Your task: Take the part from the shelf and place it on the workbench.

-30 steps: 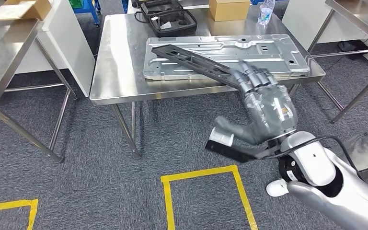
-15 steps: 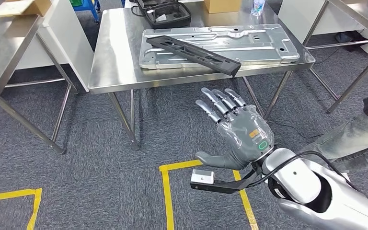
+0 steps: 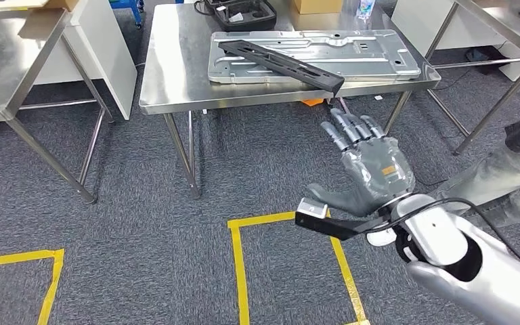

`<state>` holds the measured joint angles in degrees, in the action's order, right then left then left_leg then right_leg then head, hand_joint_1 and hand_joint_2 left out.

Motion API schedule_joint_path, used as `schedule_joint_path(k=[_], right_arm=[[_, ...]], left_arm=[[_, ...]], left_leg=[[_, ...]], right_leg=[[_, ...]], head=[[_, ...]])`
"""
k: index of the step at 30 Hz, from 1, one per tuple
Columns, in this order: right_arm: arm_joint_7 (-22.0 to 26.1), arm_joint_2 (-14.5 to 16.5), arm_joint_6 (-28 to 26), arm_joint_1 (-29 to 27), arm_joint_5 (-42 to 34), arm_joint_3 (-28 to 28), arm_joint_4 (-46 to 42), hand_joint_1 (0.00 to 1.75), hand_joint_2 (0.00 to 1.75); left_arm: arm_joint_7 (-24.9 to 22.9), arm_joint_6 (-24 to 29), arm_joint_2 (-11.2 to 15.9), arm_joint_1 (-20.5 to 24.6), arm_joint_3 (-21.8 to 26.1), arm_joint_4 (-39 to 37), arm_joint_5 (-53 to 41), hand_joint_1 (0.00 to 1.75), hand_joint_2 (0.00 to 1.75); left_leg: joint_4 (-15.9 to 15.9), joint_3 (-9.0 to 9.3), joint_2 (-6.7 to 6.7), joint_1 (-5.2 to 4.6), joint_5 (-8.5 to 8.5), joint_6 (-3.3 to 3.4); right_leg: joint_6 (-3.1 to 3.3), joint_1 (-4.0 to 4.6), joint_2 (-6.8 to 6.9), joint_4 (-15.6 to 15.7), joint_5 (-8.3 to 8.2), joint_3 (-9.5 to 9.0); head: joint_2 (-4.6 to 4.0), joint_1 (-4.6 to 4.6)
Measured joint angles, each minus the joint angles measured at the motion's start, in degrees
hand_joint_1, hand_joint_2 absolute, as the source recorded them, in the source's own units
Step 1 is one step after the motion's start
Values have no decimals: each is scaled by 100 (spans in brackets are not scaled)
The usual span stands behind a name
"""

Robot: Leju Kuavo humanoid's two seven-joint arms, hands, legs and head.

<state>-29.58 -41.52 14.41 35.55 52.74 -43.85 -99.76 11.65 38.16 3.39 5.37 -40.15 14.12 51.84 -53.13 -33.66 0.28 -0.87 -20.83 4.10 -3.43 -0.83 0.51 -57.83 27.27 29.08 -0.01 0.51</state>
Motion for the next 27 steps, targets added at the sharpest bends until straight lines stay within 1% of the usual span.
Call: schedule_joint_path(k=[1,2,3,4,5,6,7,8,9,10,11,12,13,14,15,16,17,18,19,20,21,22,23,24,25,26,27], right_arm=[[-101,-51,-87,-13,-88,103,73,0,0],[-208,-116,-183,-36,-199,221,156,0,0],[-314,-191,-285,-78,-324,355,249,0,0],[-403,-268,-377,-127,-448,493,349,0,0],[-467,-347,-448,-184,-555,621,436,0,0],[-510,-430,-502,-257,-646,750,516,0,0],[-533,-512,-538,-340,-717,875,584,0,0],[-547,-603,-563,-446,-779,1005,647,0,0],[-559,-695,-582,-564,-837,1138,708,0,0],[-568,-782,-596,-685,-888,1266,761,0,0],[-577,-867,-606,-808,-935,1389,806,0,0],[-584,-950,-613,-933,-977,1506,840,0,0],[-590,-1040,-618,-1056,-1014,1634,867,0,0],[-595,-1126,-619,-1167,-1041,1769,889,0,0],[-597,-1206,-618,-1260,-1058,1903,907,0,0],[-600,-1274,-614,-1337,-1066,2033,924,0,0],[-603,-1327,-605,-1409,-1068,2163,938,0,0],[-607,-1375,-593,-1500,-1070,2296,953,0,0],[-609,-1422,-583,-1611,-1075,2443,968,0,0],[-611,-1469,-575,-1729,-1086,2598,981,0,0],[-612,-1509,-575,-1845,-1104,2745,991,0,0],[-612,-1541,-586,-1947,-1127,2889,998,0,0],[-612,-1559,-609,-2036,-1169,3026,1001,0,0],[-612,-1568,-645,-2122,-1223,3153,1003,0,0],[-611,-1569,-686,-2205,-1287,3269,1004,0,0],[-608,-1565,-731,-2273,-1360,3367,1000,0,0],[-605,-1558,-771,-2315,-1425,3441,992,0,0]], left_arm=[[-1,-1,-5,3,-1,0,-12,0,0],[-2,-2,-10,2,-2,0,-25,0,0],[-7,-2,-15,-2,-4,0,-35,0,0],[-14,-2,-17,-8,-9,0,-44,0,0],[-26,-1,-22,-16,-16,0,-52,0,0],[-42,3,-25,-20,-26,0,-58,0,0],[-54,7,-26,-21,-34,0,-62,0,0],[-68,10,-27,-21,-42,0,-63,0,0],[-77,13,-28,-21,-46,0,-63,0,0],[-82,13,-29,-23,-50,0,-64,0,0],[-89,13,-30,-25,-55,0,-66,0,0],[-94,13,-31,-25,-59,0,-68,0,0],[-98,13,-31,-23,-64,0,-71,0,0],[-101,13,-31,-18,-71,0,-75,0,0],[-103,14,-31,-10,-78,0,-78,0,0],[-103,17,-31,-4,-85,0,-79,0,0],[-103,21,-32,4,-92,0,-80,0,0],[-103,26,-32,10,-101,0,-80,0,0],[-104,33,-33,12,-113,0,-80,0,0],[-104,38,-33,16,-125,-1,-80,0,0],[-105,43,-33,19,-136,-1,-78,0,0],[-104,46,-33,21,-143,-1,-74,0,0],[-104,48,-33,23,-146,-2,-63,0,0],[-103,48,-33,24,-149,-2,-49,0,0],[-101,48,-33,22,-152,-2,-34,0,0],[-95,48,-33,19,-156,-2,-19,0,0],[-87,48,-33,16,-158,-2,-6,0,0]], left_leg=[[-18,-33,0,-7,41,-23],[-26,-59,-1,-10,83,-50],[-26,-77,-2,-14,127,-81],[-40,-99,-7,-4,134,-113],[-115,-147,-11,6,51,-148],[-309,-228,-14,21,-144,-185],[-625,-341,-16,48,-423,-223],[-1038,-473,-15,69,-725,-262],[-1458,-581,-15,95,-957,-293],[-1755,-626,-14,117,-1061,-319],[-1869,-579,-14,135,-1040,-336],[-1748,-418,-14,150,-917,-346],[-1404,-146,-15,159,-763,-347],[-940,191,-19,162,-657,-339],[-459,501,-32,149,-612,-313],[-118,709,-46,132,-607,-277],[67,806,-59,111,-627,-238],[124,805,-68,89,-621,-194],[110,766,-67,91,-579,-142],[119,736,-64,91,-539,-91],[125,694,-58,93,-485,-34],[133,645,-50,93,-427,14],[131,589,-42,79,-376,43],[126,523,-36,66,-325,61],[119,453,-33,56,-272,67],[106,380,-31,48,-221,67],[88,305,-32,43,-175,61]], right_leg=[[26,18,2,315,33,-200],[53,38,4,480,67,-286],[84,40,8,531,52,-275],[118,31,18,531,8,-240],[157,17,27,536,-43,-202],[189,-1,36,547,-104,-152],[208,-10,43,548,-163,-89],[218,-13,42,546,-221,-14],[214,-13,42,543,-281,64],[204,-15,42,540,-338,143],[190,-16,42,537,-395,219],[171,-21,41,535,-448,289],[146,-27,40,533,-499,351],[116,-31,40,531,-547,404],[82,-34,39,528,-593,450],[46,-35,38,532,-643,479],[9,-34,37,537,-688,498],[-28,-36,36,546,-734,508],[-62,-48,33,546,-753,518],[-88,-59,28,487,-687,554],[-105,-71,23,331,-523,622],[-116,-80,18,51,-266,729],[-127,-78,14,-345,39,860],[-139,-77,13,-775,294,983],[-150,-76,12,-1124,434,1054],[-157,-77,11,-1305,441,1040],[-159,-79,11,-1265,335,920]], head=[[1,-2],[1,-5],[1,-7],[0,-3],[0,-6],[0,-10],[-1,-17],[0,-28],[0,-32],[-1,-34],[-1,-35],[-1,-34],[-1,-35],[-1,-36],[0,-35],[0,-33],[0,-34],[0,-30],[0,-27],[0,-23],[0,-13],[0,-8],[1,-2],[1,2],[1,3],[0,4],[0,4]])
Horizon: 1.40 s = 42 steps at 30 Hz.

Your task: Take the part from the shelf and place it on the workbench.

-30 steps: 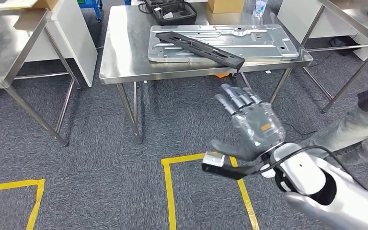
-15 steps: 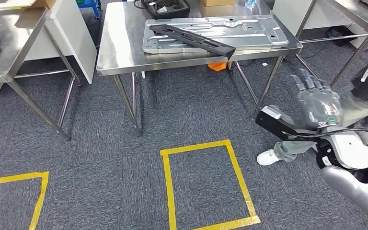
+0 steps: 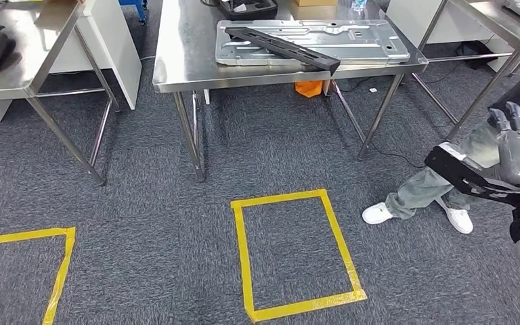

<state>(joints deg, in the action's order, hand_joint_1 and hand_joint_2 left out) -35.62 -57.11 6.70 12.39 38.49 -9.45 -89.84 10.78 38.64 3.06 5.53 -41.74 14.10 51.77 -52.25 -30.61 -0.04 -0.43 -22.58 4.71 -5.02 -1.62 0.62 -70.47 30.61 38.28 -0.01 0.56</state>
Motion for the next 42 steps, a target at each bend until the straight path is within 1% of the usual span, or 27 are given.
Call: schedule_joint_path(k=[2,4,5,8,9,10,12,13,14,15,16,18,20,21,23,24,26,28,29,30,31,33,35,38,39,40,42], right_arm=[[9,25,-69,-8,-105,109,-40,0,0],[12,52,-108,24,-170,180,-101,0,0],[13,64,-118,46,-202,202,-131,0,0],[19,127,-158,127,-334,222,-207,0,0],[23,156,-176,158,-381,219,-233,0,0],[33,184,-192,192,-437,214,-262,0,0],[63,252,-212,285,-602,181,-331,0,0],[78,292,-203,347,-704,138,-368,0,0],[88,334,-179,420,-801,70,-412,0,0],[91,373,-148,494,-873,-11,-463,0,0],[89,406,-115,570,-926,-95,-521,0,0],[74,455,-34,740,-1060,-256,-648,0,0],[49,495,63,959,-1314,-443,-782,0,0],[38,512,105,1066,-1451,-542,-845,0,0],[23,532,150,1227,-1659,-711,-953,0,0],[20,535,153,1285,-1729,-778,-997,0,0],[17,537,120,1365,-1823,-897,-1073,0,0],[17,538,69,1388,-1870,-1018,-1122,0,0],[17,539,40,1386,-1891,-1076,-1142,0,0],[17,539,3,1384,-1906,-1131,-1161,0,0],[17,537,-43,1382,-1919,-1175,-1181,0,0],[17,529,-144,1385,-1933,-1233,-1226,0,0],[18,516,-206,1375,-1934,-1274,-1271,0,0],[19,499,-245,1338,-1910,-1328,-1330,0,0],[19,491,-254,1334,-1890,-1338,-1355,0,0],[19,484,-261,1334,-1869,-1347,-1379,0,0],[20,476,-266,1328,-1836,-1360,-1422,0,0]], left_arm=[[19,-1,1,2,-5,0,20,0,0],[38,-1,1,7,-9,1,32,0,0],[54,-3,1,8,-9,1,38,0,0],[100,-7,2,2,-11,-1,73,0,0],[109,-7,3,-1,-11,-1,84,0,0],[118,-6,4,-2,-11,-2,93,0,0],[126,-6,4,0,-12,-2,113,0,0],[127,-6,4,1,-12,-2,122,0,0],[132,-6,4,2,-12,-2,125,0,0],[142,-6,5,4,-12,-2,125,0,0],[157,-7,7,8,-12,-2,122,0,0],[201,-9,14,16,-12,-2,122,0,0],[245,-25,24,21,-12,-2,137,0,0],[272,-37,28,20,-12,-2,146,0,0],[346,-76,31,15,-12,-2,158,0,0],[384,-102,32,14,-12,-2,167,0,0],[436,-154,34,12,-12,-2,194,0,0],[457,-175,35,2,-12,-3,215,0,0],[462,-179,35,-4,-12,-4,219,0,0],[465,-184,35,-9,-12,-4,223,0,0],[465,-187,35,-12,-12,-4,227,0,0],[465,-190,35,-14,-12,-4,228,0,0],[466,-190,36,-13,-12,-4,228,0,0],[467,-190,43,-18,-12,-4,229,0,0],[467,-190,45,-20,-12,-4,229,0,0],[467,-190,48,-18,-12,-4,228,0,0],[466,-199,54,-21,-12,-4,227,0,0]], left_leg=[[-61,-138,-1,-3,75,-29],[-137,-240,-8,-24,131,-81],[-164,-272,-11,-33,163,-112],[-217,-364,-19,-34,201,-210],[-338,-427,-21,-24,73,-250],[-575,-523,-23,-11,-149,-290],[-1354,-779,-22,13,-711,-360],[-1723,-874,-22,20,-880,-381],[-1941,-892,-22,25,-922,-393],[-1946,-807,-22,28,-841,-394],[-1731,-618,-22,28,-683,-385],[-860,-14,-22,9,-441,-330],[-154,421,-21,-21,-427,-254],[-10,491,-22,-33,-448,-221],[33,459,-21,-29,-392,-145],[46,444,-20,-20,-348,-98],[68,401,-13,-3,-265,-23],[62,338,-9,-4,-216,-3],[58,311,-8,-4,-197,-7],[50,291,-8,-3,-182,-15],[38,278,-8,0,-173,-23],[-10,255,-11,-4,-180,-54],[-72,206,-13,-25,-195,-104],[-116,142,-13,-23,-201,-185],[-201,101,-13,-14,-262,-218],[-399,8,-14,-3,-387,-254],[-1158,-351,-13,21,-778,-319]], right_leg=[[4,-8,0,667,-271,-541],[42,10,-6,1465,-303,-1087],[73,26,-10,1674,-269,-1213],[210,31,1,1723,-327,-1134],[264,19,9,1725,-378,-1081],[308,5,19,1731,-437,-1018],[349,5,23,1727,-555,-864],[351,5,20,1725,-612,-781],[348,6,16,1722,-667,-698],[341,7,11,1721,-719,-623],[328,7,7,1720,-766,-558],[291,16,6,1715,-852,-464],[241,28,13,1715,-932,-418],[209,33,15,1720,-968,-407],[148,23,15,1718,-1003,-392],[126,17,12,1625,-930,-347],[99,4,5,1052,-554,-110],[66,3,3,213,-135,205],[53,2,3,-28,-52,273],[46,0,4,-36,-78,222],[45,-2,5,209,-201,44],[61,0,5,1072,-502,-492],[118,24,0,1604,-615,-775],[221,38,3,1663,-627,-747],[257,30,13,1669,-640,-739],[291,22,28,1676,-653,-731],[334,19,65,1679,-668,-706]], head=[[0,1],[0,-2],[0,-8],[0,-15],[0,-18],[-1,-27],[-1,-40],[-1,-44],[-1,-44],[-1,-45],[-1,-46],[-1,-46],[-1,-43],[0,-45],[-1,-49],[-1,-50],[-1,-43],[-1,-37],[-2,-37],[-1,-36],[-1,-36],[-1,-36],[-1,-37],[-1,-39],[0,-44],[0,-50],[-1,-63]])
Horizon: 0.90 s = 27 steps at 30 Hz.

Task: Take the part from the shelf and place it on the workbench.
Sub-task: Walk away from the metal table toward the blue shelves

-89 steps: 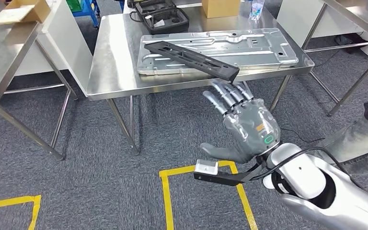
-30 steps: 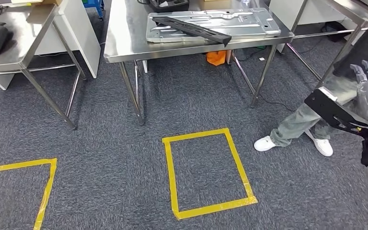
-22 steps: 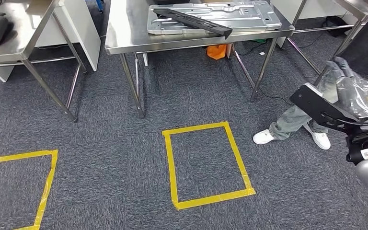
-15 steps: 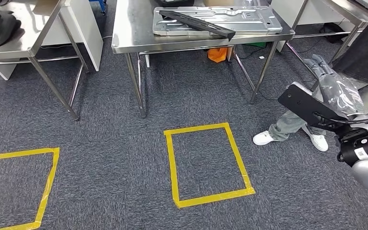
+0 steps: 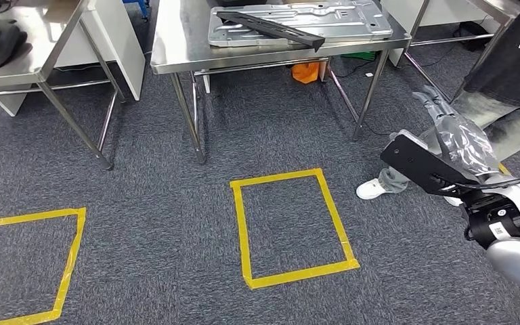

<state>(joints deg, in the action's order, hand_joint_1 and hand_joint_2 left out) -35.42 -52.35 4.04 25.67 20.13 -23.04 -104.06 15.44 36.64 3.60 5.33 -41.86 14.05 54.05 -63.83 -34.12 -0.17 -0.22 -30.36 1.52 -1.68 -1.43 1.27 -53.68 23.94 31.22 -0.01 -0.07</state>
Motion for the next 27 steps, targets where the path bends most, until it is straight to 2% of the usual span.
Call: schedule_joint_path(k=[1,2,3,4,5,7,8,9,11,13,14,16,17,18,19,20,21,23,24,26,27], right_arm=[[1,0,1,-7,15,-8,-12,0,0],[1,0,3,-16,31,-18,-23,0,0],[0,0,4,-24,46,-30,-32,0,0],[0,0,4,-29,60,-40,-41,0,0],[0,0,5,-31,73,-49,-52,0,0],[1,-2,6,-31,90,-55,-80,0,87],[2,-5,7,-29,93,-58,-91,0,131],[1,-9,8,-28,94,-63,-100,0,175],[0,-19,9,-26,98,-75,-115,0,175],[0,-41,9,-26,103,-80,-129,0,175],[0,-56,9,-28,105,-80,-133,0,175],[1,-78,15,-45,108,-86,-135,0,175],[1,-80,20,-64,111,-91,-135,0,175],[1,-81,27,-82,118,-95,-135,0,175],[1,-82,35,-94,128,-96,-137,0,175],[1,-88,40,-99,140,-95,-141,0,175],[1,-95,45,-97,150,-94,-148,0,175],[1,-114,57,-95,161,-90,-165,0,175],[1,-121,63,-95,167,-89,-172,0,175],[3,-130,72,-96,184,-87,-186,0,175],[3,-133,75,-91,190,-87,-195,0,175]], left_arm=[[-1,-9,3,-6,0,0,-1,0,0],[-2,-20,4,-17,0,0,-2,0,0],[-3,-30,5,-29,0,0,-3,0,0],[-3,-35,6,-36,0,0,-3,0,0],[-3,-39,9,-39,0,0,-4,0,0],[-2,-42,18,-31,0,0,-10,0,0],[-1,-43,21,-25,-1,0,-14,0,0],[0,-43,24,-23,-2,0,-17,0,0],[1,-43,28,-26,-5,0,-19,0,0],[2,-43,31,-28,-7,0,-21,0,0],[3,-44,31,-25,-8,0,-22,0,0],[3,-46,31,-22,-11,0,-26,0,0],[2,-47,31,-23,-12,0,-27,0,0],[2,-47,31,-27,-13,0,-28,0,0],[1,-47,31,-31,-14,0,-28,0,0],[0,-47,31,-33,-15,0,-28,0,0],[-1,-48,31,-33,-16,0,-27,0,0],[-1,-49,29,-24,-19,0,-24,0,0],[-1,-49,28,-24,-19,0,-21,0,0],[-1,-49,32,-37,-21,-1,-13,0,0],[-1,-49,32,-49,-22,-1,-8,0,0]], left_leg=[[-428,-209,0,10,-168,-21],[-725,-360,1,19,-245,-34],[-808,-410,2,26,-211,-38],[-627,-333,7,30,-63,-35],[-241,-154,32,31,153,-21],[627,241,176,2,520,36],[884,343,231,-16,610,67],[995,371,255,-34,637,96],[1013,342,176,-41,667,152],[1039,340,94,-24,717,221],[1053,340,54,-12,743,253],[1049,313,-31,-13,766,287],[1047,301,-80,-17,774,295],[1043,291,-133,-20,781,296],[1038,287,-189,-22,787,293],[1028,286,-247,-21,791,287],[1014,281,-306,-19,793,278],[970,238,-415,-31,798,236],[959,207,-461,-33,807,206],[957,154,-548,-26,830,140],[921,129,-524,-21,802,108]], right_leg=[[10,2,18,-1,-5,14],[13,3,38,-2,-9,24],[15,4,59,-3,-11,28],[14,4,82,-4,-13,25],[10,4,108,-4,-13,16],[-15,21,157,-9,-11,4],[-37,34,183,-12,-12,5],[-66,47,210,-14,-15,10],[-130,50,268,-16,-15,22],[-187,29,191,-181,124,88],[-207,22,109,-438,293,196],[-227,20,-29,-1249,707,544],[-231,22,-51,-1595,833,698],[-232,22,-57,-1757,854,765],[-227,21,-61,-1676,759,714],[-219,19,-86,-1356,576,543],[-207,12,-176,-918,384,316],[-175,12,-357,-228,165,-29],[-156,19,-408,-100,153,-81],[-105,26,-328,-81,143,-66],[-76,20,-272,-75,129,-62]], head=[[0,-2],[-1,-3],[-1,-4],[-1,-5],[-1,-5],[0,-5],[0,-3],[1,-1],[1,1],[0,2],[0,10],[1,26],[1,31],[1,32],[0,32],[0,33],[-1,33],[-1,32],[-1,31],[-1,31],[-1,28]])
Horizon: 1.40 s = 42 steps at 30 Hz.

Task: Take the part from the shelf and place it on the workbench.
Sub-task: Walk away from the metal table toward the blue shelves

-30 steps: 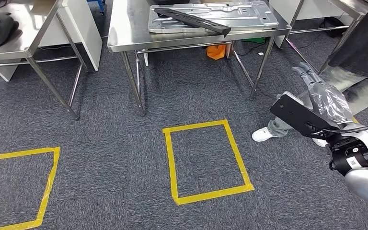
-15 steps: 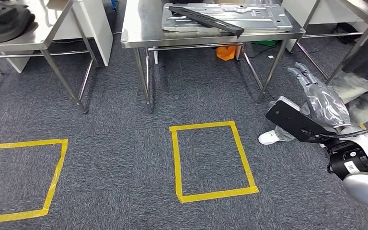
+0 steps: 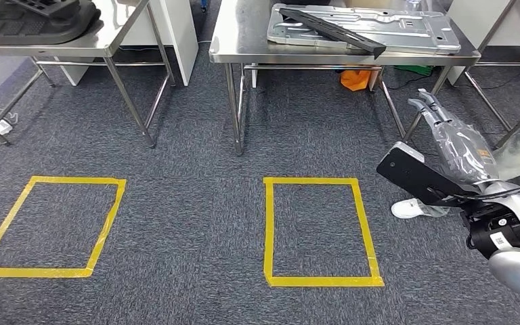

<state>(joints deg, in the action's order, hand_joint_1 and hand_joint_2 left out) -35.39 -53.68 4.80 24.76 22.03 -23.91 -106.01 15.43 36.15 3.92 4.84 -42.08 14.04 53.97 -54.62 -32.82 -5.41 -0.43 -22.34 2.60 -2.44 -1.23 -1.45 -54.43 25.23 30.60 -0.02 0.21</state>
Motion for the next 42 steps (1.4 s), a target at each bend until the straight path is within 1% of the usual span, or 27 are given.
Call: schedule_joint_path(k=[2,4,6,7,8,11,12,14,15,17,19,20,21,22,23,24,26,28,30,32,34,36,37,38,39,40,42], right_arm=[[1,-4,8,7,7,2,-25,0,175],[2,-6,19,7,13,2,-43,0,175],[3,-5,36,1,20,-4,-54,0,175],[3,-5,45,-1,27,-7,-60,0,175],[3,-5,50,-1,41,-9,-68,0,175],[5,-5,66,2,85,-9,-108,0,175],[6,-4,75,4,98,-10,-124,0,175],[7,-3,94,10,122,-12,-156,0,175],[8,-2,103,12,134,-13,-174,0,175],[9,-3,113,15,149,-13,-203,0,175],[9,-2,124,11,155,-22,-216,0,175],[9,1,131,6,156,-32,-218,0,175],[9,5,141,1,158,-44,-220,0,175],[9,9,152,-1,164,-52,-222,0,175],[9,11,167,1,174,-57,-227,0,175],[9,13,181,9,186,-59,-238,0,175],[9,19,210,29,206,-66,-264,0,175],[9,31,241,43,215,-78,-297,0,175],[9,45,271,72,234,-97,-335,0,175],[9,61,292,114,257,-123,-385,0,175],[9,71,310,134,272,-150,-432,0,175],[9,85,336,139,283,-181,-460,0,175],[9,94,348,145,291,-195,-473,0,175],[9,103,360,158,299,-208,-490,0,175],[9,109,373,177,307,-219,-509,0,175],[9,114,384,198,313,-228,-530,0,175],[9,123,399,236,315,-245,-562,0,175]], left_arm=[[0,0,3,-1,-4,-1,7,0,0],[0,0,2,11,-7,-1,9,0,0],[0,-3,-2,9,-9,-1,18,0,0],[0,-5,-4,5,-11,-1,25,0,0],[0,-8,-4,4,-12,-1,32,0,0],[0,-9,1,21,-13,-1,42,0,0],[0,-9,1,27,-14,-1,47,0,0],[1,-8,1,25,-15,-1,63,0,0],[2,-7,2,17,-15,-1,68,0,0],[10,-2,3,15,-15,-1,70,0,0],[21,2,3,32,-15,-1,70,0,0],[24,2,3,38,-15,-1,70,0,0],[27,2,3,37,-15,-1,71,0,0],[31,2,3,35,-15,-1,72,0,0],[35,2,3,34,-15,-1,72,0,0],[39,1,2,34,-15,-1,72,0,0],[43,0,-1,41,-15,-1,72,0,0],[45,0,-3,41,-16,-1,73,0,0],[46,0,0,18,-17,-3,77,0,0],[46,0,0,4,-21,-5,82,0,0],[46,0,-4,17,-23,-5,85,0,0],[46,0,-7,24,-25,-5,87,0,0],[46,0,-9,21,-25,-5,89,0,0],[46,0,-9,17,-26,-5,90,0,0],[46,0,-8,16,-26,-5,91,0,0],[46,0,-6,19,-26,-5,92,0,0],[46,0,-5,33,-27,-5,92,0,0]], left_leg=[[-365,-164,187,3,-236,-70],[-1158,-519,393,25,-634,-136],[-1752,-790,445,55,-832,-174],[-1737,-770,460,66,-781,-181],[-1476,-629,492,71,-637,-177],[-236,14,788,19,-180,-89],[-31,106,845,-2,-125,-52],[36,101,775,-19,-101,7],[54,102,722,-9,-80,42],[98,119,616,19,-26,118],[110,120,509,34,0,158],[108,117,451,31,2,164],[105,118,386,30,2,167],[100,120,318,31,2,167],[90,124,246,37,0,162],[72,126,173,46,-7,149],[20,95,37,49,-26,96],[-6,31,-72,46,-21,26],[-12,-18,-128,61,-10,-36],[-239,-135,66,62,-149,-93],[-939,-469,350,58,-499,-143],[-1691,-843,442,70,-773,-167],[-1806,-906,456,73,-771,-167],[-1667,-838,475,72,-664,-157],[-1305,-652,521,65,-486,-133],[-825,-403,641,43,-306,-88],[-149,-63,820,-13,-87,-9]], right_leg=[[65,-20,120,15,-22,2],[97,-13,231,16,-23,11],[99,-11,348,15,-22,19],[99,-11,405,15,-22,20],[95,-10,460,14,-20,16],[51,20,606,8,-1,-6],[25,34,652,7,6,-11],[-33,44,742,17,11,-21],[-66,32,730,5,31,-26],[-114,5,522,-242,216,73],[-137,-7,267,-958,594,406],[-145,-7,221,-1359,751,600],[-153,-9,207,-1623,812,737],[-158,-12,205,-1667,756,772],[-162,-18,197,-1468,592,690],[-167,-33,154,-1075,363,513],[-166,-63,-50,-320,72,162],[-124,-61,-147,-75,45,64],[-45,-47,-29,-71,24,83],[33,-54,88,-57,8,80],[79,-46,206,-52,11,75],[92,-30,330,-53,19,73],[93,-25,390,-54,23,71],[91,-20,447,-54,27,65],[85,-14,501,-53,33,55],[75,-8,555,-53,40,41],[32,18,649,-51,67,13]], head=[[1,-16],[1,-34],[1,-36],[0,-37],[0,-37],[0,-36],[0,-34],[1,-26],[1,-25],[1,-18],[1,-2],[1,5],[1,9],[1,9],[2,10],[1,10],[1,13],[1,14],[1,11],[0,-4],[0,-23],[1,-29],[1,-29],[1,-30],[1,-30],[1,-30],[0,-29]])
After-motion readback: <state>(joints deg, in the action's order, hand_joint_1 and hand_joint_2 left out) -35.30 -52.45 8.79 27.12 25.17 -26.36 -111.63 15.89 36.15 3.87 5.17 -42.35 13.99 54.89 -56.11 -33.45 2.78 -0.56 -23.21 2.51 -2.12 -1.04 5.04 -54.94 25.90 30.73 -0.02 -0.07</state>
